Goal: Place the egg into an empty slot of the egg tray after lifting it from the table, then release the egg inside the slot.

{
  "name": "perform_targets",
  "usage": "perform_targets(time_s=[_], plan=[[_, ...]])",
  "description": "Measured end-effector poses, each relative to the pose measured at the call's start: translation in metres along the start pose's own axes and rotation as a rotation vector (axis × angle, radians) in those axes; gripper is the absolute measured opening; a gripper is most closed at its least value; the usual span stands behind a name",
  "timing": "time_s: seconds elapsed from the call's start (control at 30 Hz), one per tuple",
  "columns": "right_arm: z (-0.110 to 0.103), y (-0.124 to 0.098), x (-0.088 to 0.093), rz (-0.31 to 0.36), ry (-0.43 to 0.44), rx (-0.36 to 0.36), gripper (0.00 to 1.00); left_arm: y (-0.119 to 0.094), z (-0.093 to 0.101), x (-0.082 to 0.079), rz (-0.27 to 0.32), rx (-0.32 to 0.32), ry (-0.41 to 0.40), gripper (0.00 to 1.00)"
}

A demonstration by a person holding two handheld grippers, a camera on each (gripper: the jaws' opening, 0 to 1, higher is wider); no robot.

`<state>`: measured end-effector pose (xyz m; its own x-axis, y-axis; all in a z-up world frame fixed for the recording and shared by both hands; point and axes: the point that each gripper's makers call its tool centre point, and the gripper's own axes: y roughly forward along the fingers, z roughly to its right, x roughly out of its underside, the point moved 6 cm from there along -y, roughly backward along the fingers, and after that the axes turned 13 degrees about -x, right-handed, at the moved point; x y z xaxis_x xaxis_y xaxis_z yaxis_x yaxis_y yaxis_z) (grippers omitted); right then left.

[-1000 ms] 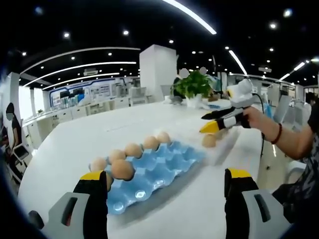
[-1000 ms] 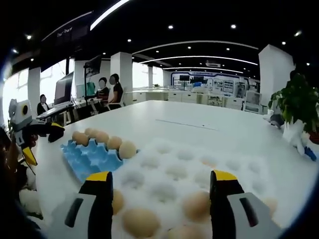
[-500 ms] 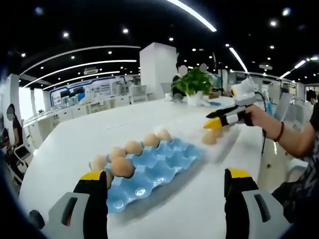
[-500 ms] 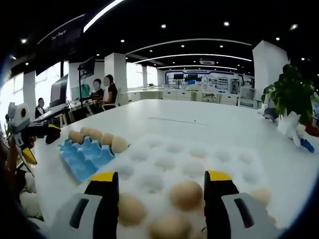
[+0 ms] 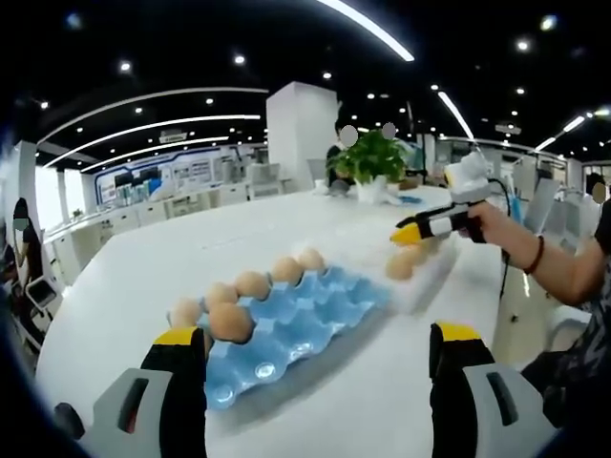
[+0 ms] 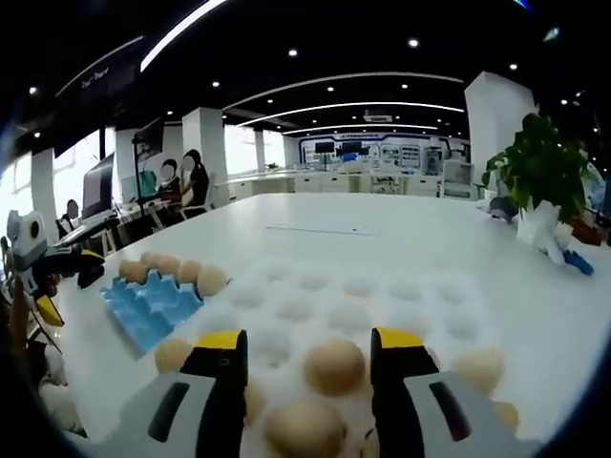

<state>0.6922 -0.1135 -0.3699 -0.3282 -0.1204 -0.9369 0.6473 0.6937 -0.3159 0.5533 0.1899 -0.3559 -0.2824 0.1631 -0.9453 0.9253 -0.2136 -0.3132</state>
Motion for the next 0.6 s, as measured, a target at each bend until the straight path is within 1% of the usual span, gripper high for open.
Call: perform_targets(time_s=[0.13,0.2,0.23,0.3,0.33,0.4,0.5,0.57,0.6], plan=[[-0.0027,0.0013,-0.0001,-0.025,0.006,0.007,0.52,0.0017,-0.0002,0.0013,-0.002,0.005,-0.029,0.99],[-0.0023,0.004,0.0018,-0.05,0.003,0.004,0.52,0.0017,-0.0003,0.0023,-0.002,0.0,-0.02,0.99],[-0.0023,0.0034,0.0027,-0.041,0.023,0.007,0.52,0.0017,-0.0008,0.0028,-0.003,-0.003,-0.018,0.99],[-0.0031,0.0042,0.0058,-0.046,0.071,0.007,0.52,0.0018,-0.0022,0.003,0.003,-0.007,-0.025,0.99],[-0.0014,0.004,0.0047,-0.05,0.047,0.015,0.51,0.0016,-0.0034,0.0028,0.007,-0.011,-0.03,0.99],[-0.0012,0.0044,0.0046,-0.051,0.051,0.017,0.51,0.0016,-0.0046,0.0022,0.009,-0.016,-0.027,0.99],[0.0003,0.0049,0.0043,-0.058,0.05,0.041,0.47,0.0014,-0.0058,0.0005,0.016,-0.027,-0.03,0.99],[0.0017,0.0059,0.005,-0.085,0.051,0.08,0.44,0.0017,-0.0057,0.0003,0.017,-0.028,-0.031,0.99],[0.0018,0.0067,0.0048,-0.094,0.049,0.085,0.44,0.0019,-0.0056,0.0004,0.015,-0.029,-0.03,0.99]])
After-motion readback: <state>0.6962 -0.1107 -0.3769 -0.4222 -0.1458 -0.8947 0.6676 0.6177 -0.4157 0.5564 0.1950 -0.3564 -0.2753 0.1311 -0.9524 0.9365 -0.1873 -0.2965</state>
